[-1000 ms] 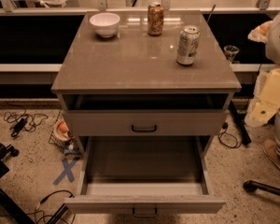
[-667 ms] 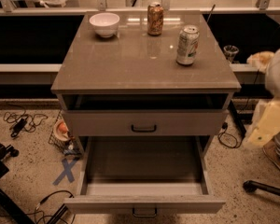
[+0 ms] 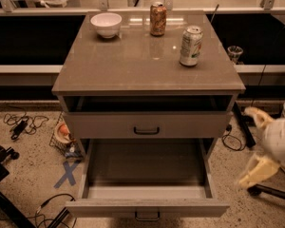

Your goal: Close middle drawer

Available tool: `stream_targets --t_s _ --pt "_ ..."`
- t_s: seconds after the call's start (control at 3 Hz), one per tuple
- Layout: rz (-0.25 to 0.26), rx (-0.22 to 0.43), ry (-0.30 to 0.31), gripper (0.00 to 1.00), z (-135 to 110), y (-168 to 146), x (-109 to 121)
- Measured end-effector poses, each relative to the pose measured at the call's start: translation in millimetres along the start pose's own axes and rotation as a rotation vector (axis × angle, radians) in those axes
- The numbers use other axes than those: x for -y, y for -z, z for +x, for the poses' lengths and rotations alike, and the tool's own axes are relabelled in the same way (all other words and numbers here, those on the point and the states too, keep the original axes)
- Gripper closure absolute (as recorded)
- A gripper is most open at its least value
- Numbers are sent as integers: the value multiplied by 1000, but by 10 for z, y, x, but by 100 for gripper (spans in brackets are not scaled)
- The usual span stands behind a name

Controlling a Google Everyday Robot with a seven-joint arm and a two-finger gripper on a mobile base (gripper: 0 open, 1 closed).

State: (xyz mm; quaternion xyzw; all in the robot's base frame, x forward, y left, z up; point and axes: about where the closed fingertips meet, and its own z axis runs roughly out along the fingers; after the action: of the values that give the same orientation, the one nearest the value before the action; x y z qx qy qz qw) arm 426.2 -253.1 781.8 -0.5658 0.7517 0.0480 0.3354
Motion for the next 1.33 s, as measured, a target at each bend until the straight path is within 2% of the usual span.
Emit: stream_targets --t_s 0.33,0.67,1.0,1.33 --pt "-22 58 -8 0 466 -377 -245" --pt "-76 51 -42 0 763 -497 -490" --pt "-79 52 -44 0 776 -510 -502" --pt "-83 96 -55 0 855 -585 -638"
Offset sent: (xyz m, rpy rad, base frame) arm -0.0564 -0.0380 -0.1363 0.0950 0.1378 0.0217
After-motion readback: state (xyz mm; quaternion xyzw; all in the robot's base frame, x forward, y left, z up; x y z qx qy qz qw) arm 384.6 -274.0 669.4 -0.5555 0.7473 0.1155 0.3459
